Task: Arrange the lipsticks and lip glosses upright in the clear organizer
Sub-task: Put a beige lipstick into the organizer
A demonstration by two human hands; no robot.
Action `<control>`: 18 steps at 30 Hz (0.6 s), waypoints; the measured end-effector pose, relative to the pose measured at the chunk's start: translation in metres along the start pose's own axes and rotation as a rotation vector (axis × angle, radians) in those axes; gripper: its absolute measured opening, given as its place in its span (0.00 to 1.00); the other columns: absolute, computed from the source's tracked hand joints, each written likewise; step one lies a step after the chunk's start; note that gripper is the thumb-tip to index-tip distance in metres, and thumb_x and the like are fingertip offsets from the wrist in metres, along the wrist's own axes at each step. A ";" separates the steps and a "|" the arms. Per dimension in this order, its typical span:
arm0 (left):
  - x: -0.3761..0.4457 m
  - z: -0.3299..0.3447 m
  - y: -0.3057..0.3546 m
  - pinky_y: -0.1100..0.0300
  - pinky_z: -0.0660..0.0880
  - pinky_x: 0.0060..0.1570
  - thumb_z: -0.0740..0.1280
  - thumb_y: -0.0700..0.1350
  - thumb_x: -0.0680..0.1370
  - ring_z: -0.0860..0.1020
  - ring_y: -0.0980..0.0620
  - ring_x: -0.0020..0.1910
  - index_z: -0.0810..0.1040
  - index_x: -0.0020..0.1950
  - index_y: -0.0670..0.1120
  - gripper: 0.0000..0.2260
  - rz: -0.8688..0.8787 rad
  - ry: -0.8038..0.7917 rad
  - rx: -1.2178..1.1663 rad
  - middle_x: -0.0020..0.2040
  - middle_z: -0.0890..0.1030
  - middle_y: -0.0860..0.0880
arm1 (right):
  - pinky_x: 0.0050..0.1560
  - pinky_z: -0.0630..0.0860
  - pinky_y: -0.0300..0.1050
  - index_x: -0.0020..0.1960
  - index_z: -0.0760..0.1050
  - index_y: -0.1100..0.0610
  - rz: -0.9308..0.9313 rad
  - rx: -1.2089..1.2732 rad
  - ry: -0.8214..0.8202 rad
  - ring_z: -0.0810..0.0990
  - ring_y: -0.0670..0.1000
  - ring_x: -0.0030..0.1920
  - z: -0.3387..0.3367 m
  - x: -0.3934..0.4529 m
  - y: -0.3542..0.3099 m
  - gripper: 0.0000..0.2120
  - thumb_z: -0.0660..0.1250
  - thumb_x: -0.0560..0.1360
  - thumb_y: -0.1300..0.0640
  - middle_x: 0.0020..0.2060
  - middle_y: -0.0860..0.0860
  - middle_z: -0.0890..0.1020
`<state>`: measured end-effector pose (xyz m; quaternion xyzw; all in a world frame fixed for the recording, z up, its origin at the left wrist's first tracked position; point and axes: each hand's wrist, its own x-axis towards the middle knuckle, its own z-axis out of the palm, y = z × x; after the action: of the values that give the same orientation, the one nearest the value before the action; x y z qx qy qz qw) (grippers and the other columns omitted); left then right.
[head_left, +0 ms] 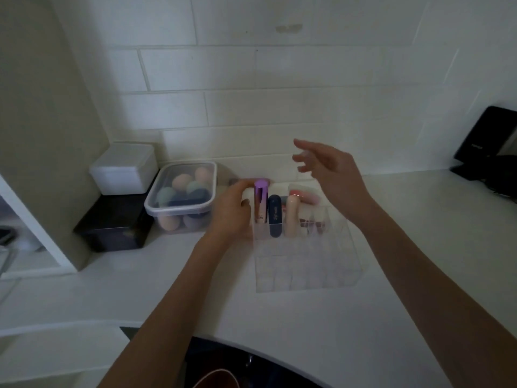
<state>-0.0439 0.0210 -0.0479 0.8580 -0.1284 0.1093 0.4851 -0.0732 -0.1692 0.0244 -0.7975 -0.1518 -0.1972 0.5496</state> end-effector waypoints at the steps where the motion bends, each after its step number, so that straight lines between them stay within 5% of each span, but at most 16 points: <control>1: 0.006 0.001 -0.002 0.48 0.77 0.59 0.61 0.43 0.74 0.79 0.51 0.57 0.78 0.60 0.53 0.16 -0.025 -0.022 -0.014 0.58 0.81 0.51 | 0.50 0.77 0.35 0.61 0.76 0.54 0.025 -0.037 0.015 0.81 0.48 0.45 0.002 0.015 0.007 0.13 0.63 0.78 0.56 0.50 0.52 0.83; 7: 0.040 0.011 -0.002 0.42 0.73 0.63 0.61 0.47 0.73 0.76 0.39 0.61 0.75 0.63 0.43 0.20 -0.146 -0.004 -0.021 0.61 0.78 0.39 | 0.51 0.73 0.39 0.58 0.78 0.54 0.102 -0.473 -0.404 0.78 0.48 0.52 0.039 0.074 0.056 0.14 0.68 0.73 0.52 0.56 0.53 0.81; 11: 0.079 0.017 -0.010 0.51 0.74 0.56 0.65 0.46 0.73 0.78 0.39 0.55 0.80 0.56 0.44 0.14 -0.211 -0.065 0.356 0.54 0.82 0.39 | 0.61 0.72 0.53 0.61 0.75 0.59 0.070 -0.661 -0.592 0.76 0.57 0.59 0.060 0.091 0.059 0.19 0.66 0.74 0.51 0.59 0.58 0.79; 18: 0.080 0.026 -0.010 0.51 0.72 0.56 0.61 0.42 0.74 0.79 0.38 0.55 0.80 0.57 0.38 0.16 -0.083 -0.131 0.456 0.54 0.82 0.35 | 0.54 0.71 0.46 0.57 0.75 0.60 0.041 -0.867 -0.643 0.77 0.59 0.56 0.072 0.104 0.081 0.15 0.68 0.73 0.54 0.56 0.59 0.79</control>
<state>0.0367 -0.0056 -0.0446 0.9551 -0.0963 0.0596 0.2736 0.0658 -0.1274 -0.0150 -0.9742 -0.2014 0.0229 0.0997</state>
